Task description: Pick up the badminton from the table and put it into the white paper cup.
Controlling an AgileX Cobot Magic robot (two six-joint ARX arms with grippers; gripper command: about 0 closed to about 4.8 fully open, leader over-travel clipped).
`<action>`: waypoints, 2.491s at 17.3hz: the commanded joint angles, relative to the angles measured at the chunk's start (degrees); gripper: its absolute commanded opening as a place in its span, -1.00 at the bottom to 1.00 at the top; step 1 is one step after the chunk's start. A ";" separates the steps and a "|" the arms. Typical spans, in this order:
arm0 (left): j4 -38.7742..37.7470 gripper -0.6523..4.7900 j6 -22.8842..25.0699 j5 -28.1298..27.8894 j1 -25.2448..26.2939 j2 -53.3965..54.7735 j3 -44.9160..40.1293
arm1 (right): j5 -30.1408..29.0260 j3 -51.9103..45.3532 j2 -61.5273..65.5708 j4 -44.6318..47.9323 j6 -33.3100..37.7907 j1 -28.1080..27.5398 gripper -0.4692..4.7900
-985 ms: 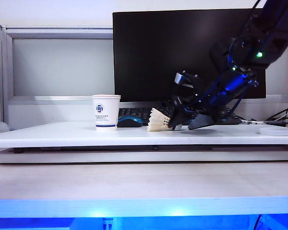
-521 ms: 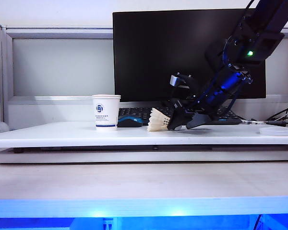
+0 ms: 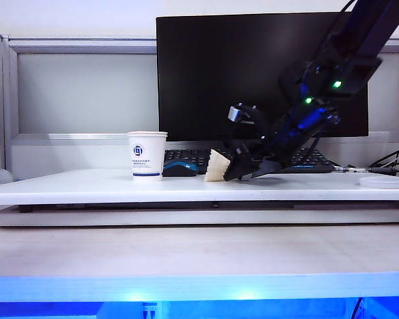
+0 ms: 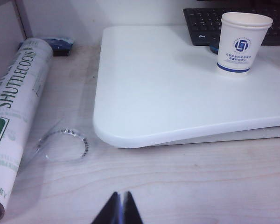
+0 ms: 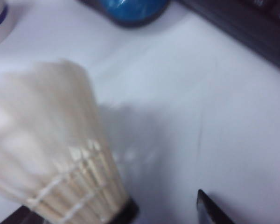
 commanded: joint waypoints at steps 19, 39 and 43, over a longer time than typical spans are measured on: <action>-0.98 -0.68 -0.17 0.46 0.04 0.02 -0.07 | -4.35 2.93 -6.01 3.78 2.82 3.45 -0.85; -0.98 -0.68 -0.20 0.48 0.04 0.02 -0.07 | -3.52 20.13 3.91 7.89 11.61 15.06 -0.84; -0.98 -0.68 -0.20 0.48 0.04 0.02 -0.07 | -1.66 20.13 3.93 8.31 11.61 15.04 -0.35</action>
